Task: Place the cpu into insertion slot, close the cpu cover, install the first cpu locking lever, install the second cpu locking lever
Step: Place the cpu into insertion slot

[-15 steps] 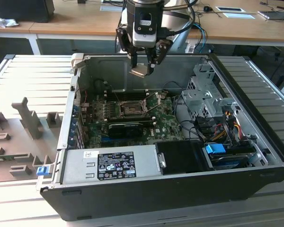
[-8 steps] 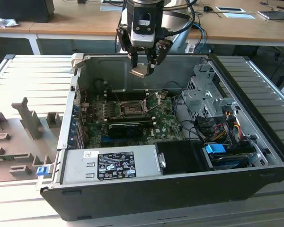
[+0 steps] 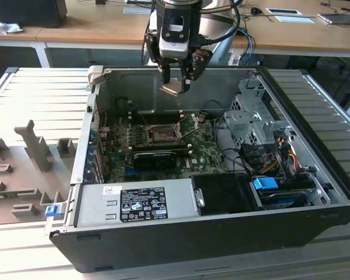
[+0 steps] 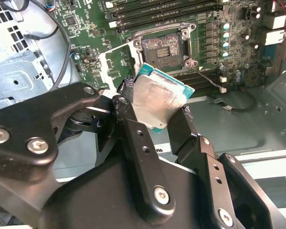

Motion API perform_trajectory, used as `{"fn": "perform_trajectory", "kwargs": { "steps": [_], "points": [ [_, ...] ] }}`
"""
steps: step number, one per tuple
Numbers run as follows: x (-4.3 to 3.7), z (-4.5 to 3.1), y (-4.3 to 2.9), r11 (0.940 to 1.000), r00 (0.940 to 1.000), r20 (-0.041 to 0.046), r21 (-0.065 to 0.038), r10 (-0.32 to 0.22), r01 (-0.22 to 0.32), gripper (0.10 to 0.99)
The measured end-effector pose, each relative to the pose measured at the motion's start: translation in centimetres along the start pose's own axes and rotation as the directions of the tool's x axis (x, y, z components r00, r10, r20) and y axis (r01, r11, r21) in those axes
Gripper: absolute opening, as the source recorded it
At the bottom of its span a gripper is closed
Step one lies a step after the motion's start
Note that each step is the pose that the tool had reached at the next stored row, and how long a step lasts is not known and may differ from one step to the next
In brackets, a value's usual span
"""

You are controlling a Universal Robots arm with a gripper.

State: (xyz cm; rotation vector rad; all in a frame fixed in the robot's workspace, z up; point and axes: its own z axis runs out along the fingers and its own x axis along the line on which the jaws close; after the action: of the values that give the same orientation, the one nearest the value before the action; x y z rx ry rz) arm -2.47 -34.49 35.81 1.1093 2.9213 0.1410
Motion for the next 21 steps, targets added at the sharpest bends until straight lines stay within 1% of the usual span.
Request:
{"fn": "perform_trajectory", "kwargs": {
  "steps": [12,21],
  "points": [
    [0.0,0.02,0.0,0.9991,0.9991,0.0037,-0.001,0.042,-0.042,0.525],
    [0.0,0.04,0.0,0.9973,0.9973,0.0065,-0.002,0.073,-0.073,0.525]
  ]
}}
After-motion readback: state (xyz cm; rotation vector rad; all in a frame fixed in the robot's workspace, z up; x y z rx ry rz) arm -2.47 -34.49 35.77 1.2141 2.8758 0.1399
